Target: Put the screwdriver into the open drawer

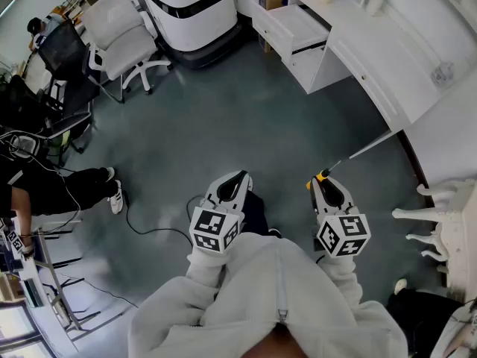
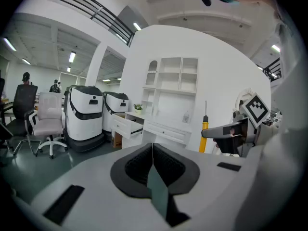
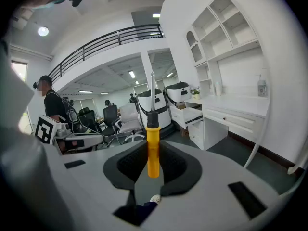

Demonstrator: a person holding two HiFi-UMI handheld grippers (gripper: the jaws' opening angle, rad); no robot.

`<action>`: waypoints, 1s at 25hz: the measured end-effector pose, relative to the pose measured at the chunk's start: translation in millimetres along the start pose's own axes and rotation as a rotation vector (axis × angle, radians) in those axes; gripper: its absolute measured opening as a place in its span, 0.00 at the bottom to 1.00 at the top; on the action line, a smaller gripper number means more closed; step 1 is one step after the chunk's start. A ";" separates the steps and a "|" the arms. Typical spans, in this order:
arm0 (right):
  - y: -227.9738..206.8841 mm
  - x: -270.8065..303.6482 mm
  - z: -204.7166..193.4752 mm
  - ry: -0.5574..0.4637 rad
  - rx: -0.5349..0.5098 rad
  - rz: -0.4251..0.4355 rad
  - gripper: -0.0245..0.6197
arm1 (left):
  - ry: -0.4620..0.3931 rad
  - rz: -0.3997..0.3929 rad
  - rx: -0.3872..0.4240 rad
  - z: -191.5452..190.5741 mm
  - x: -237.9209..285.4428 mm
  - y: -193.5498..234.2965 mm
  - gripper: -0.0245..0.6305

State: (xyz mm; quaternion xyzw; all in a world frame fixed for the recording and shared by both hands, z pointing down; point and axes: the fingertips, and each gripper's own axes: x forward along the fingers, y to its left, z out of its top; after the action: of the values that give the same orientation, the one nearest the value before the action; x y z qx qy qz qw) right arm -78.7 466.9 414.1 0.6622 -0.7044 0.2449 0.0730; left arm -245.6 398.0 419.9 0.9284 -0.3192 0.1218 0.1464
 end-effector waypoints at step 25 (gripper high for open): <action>-3.3 -71.4 -19.1 -0.030 0.026 0.013 0.17 | -0.015 -0.004 0.063 -3.2 -37.4 -69.3 0.07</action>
State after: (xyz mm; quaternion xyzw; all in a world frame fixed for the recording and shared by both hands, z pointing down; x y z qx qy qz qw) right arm -71.7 539.4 401.0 0.6621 -0.7065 0.2446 0.0524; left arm -231.2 472.1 397.5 0.9340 -0.3145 0.1243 0.1151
